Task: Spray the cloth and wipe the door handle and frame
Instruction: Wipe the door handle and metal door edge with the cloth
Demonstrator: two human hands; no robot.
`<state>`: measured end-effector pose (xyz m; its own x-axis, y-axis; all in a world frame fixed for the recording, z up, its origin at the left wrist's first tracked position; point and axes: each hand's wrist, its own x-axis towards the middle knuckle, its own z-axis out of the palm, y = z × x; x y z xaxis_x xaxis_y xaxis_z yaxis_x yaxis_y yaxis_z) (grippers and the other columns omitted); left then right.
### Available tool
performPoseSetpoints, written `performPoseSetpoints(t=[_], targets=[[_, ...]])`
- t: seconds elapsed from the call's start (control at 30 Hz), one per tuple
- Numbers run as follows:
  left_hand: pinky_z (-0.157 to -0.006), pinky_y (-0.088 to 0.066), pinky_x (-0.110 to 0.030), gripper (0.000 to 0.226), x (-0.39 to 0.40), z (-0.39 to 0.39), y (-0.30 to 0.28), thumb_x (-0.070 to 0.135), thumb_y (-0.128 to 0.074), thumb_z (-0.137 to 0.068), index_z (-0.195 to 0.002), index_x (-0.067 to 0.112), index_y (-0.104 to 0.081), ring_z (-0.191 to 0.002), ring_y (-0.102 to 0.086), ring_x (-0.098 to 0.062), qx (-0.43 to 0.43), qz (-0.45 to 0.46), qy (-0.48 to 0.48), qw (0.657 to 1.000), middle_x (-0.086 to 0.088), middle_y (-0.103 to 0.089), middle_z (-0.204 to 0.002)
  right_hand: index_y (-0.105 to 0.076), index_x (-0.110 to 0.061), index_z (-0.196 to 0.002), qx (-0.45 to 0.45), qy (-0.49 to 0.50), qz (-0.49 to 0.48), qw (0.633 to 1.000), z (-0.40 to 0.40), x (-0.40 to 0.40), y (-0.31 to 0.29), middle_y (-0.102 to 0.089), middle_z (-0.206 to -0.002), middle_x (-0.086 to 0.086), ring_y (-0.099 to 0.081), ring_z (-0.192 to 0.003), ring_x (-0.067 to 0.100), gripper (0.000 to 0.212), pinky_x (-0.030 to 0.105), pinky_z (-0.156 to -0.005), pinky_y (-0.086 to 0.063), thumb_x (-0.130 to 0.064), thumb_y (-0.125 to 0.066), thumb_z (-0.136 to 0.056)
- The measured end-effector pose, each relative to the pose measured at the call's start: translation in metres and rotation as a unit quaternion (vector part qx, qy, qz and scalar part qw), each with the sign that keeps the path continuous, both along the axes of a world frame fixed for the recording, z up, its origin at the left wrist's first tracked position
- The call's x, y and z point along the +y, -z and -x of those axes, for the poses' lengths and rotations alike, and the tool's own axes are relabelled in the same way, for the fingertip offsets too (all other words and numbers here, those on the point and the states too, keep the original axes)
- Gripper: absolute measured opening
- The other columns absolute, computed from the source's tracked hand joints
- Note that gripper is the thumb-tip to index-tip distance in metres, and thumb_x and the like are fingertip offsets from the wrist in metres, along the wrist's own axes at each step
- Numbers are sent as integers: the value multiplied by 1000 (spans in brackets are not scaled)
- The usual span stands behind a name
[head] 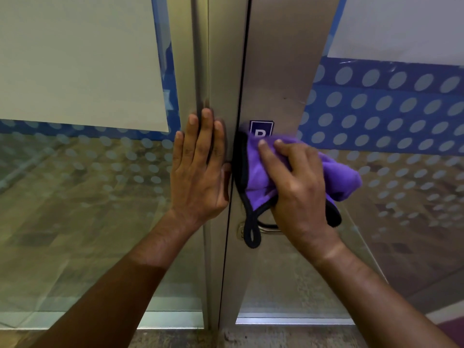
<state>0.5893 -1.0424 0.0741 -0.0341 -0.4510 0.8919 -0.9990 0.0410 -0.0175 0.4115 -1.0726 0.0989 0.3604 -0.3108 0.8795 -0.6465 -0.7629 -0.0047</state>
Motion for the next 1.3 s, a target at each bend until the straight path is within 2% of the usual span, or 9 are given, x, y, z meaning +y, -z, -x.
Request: performPoseSetpoints(t=[0.1,0.23,0.33,0.43,0.57,0.77,0.93,1.1,1.3], targets=[[-124,8,-40,63,0,-2,0,32,-30,-101,-151,6,-1,-151,23,-16,-6,-1,-6,1000,5,32,-160,-65,-1,-123,68,-2,-14,998,13,1,11,-66,-108,24,-61,-96,40,37,49,-78,-52,-5,-71,-86],[-124,9,-40,64,0,-2,1,30,-32,-100,-152,7,-1,-151,22,-17,-5,2,-9,1000,5,31,-161,-63,0,-125,-44,12,-49,998,12,-3,-3,-63,-110,25,-58,-98,40,43,50,-79,-51,-2,-74,-83],[-124,7,-42,75,0,-3,2,26,-41,-98,-154,10,6,-151,21,-18,-1,4,0,1000,4,30,-161,-63,-3,-125,-92,22,-14,995,-6,-6,-30,-62,-111,23,-56,-101,36,40,43,-83,-48,-10,-73,-87],[-124,7,-42,84,0,-3,2,28,-45,-98,-155,16,16,-151,21,-18,-7,6,10,1000,4,30,-161,-66,-3,-122,-48,10,30,998,-12,-6,-41,-65,-111,22,-58,-103,38,33,46,-85,-47,-13,-68,-90],[-124,8,-41,74,0,-2,1,26,-40,-95,-153,6,2,-152,20,-18,-3,3,5,1000,5,29,-161,-67,-4,-120,76,-5,41,996,9,-9,-33,-66,-113,23,-61,-102,41,35,53,-80,-49,-13,-74,-87],[-125,7,-42,76,3,0,-1,18,-49,-93,-150,2,-2,-151,21,-17,8,-1,5,1000,6,30,-161,-67,-4,-119,-34,27,43,998,-5,-11,-51,-66,-112,21,-57,-103,38,31,46,-84,-44,-15,-69,-90],[-125,6,-42,60,2,0,-1,32,-25,-103,-151,2,-4,-151,20,-17,7,0,16,1000,7,29,-161,-68,-9,-118,101,5,97,990,2,-13,-30,-67,-114,17,-53,-105,34,28,45,-83,-39,-16,-65,-92],[-125,6,-41,65,-1,-2,1,28,-35,-100,-151,4,-3,-151,20,-17,0,8,0,1000,5,29,-162,-72,-11,-103,244,-24,89,965,12,-5,5,-69,-105,9,-63,-94,31,27,41,-79,-40,-18,-47,-96],[-125,7,-41,64,0,-1,0,27,-35,-100,-151,4,-5,-152,20,-17,4,8,6,1000,5,28,-162,-71,-12,-107,211,-4,63,975,11,-7,8,-67,-108,11,-58,-97,31,26,41,-80,-38,-19,-50,-94]])
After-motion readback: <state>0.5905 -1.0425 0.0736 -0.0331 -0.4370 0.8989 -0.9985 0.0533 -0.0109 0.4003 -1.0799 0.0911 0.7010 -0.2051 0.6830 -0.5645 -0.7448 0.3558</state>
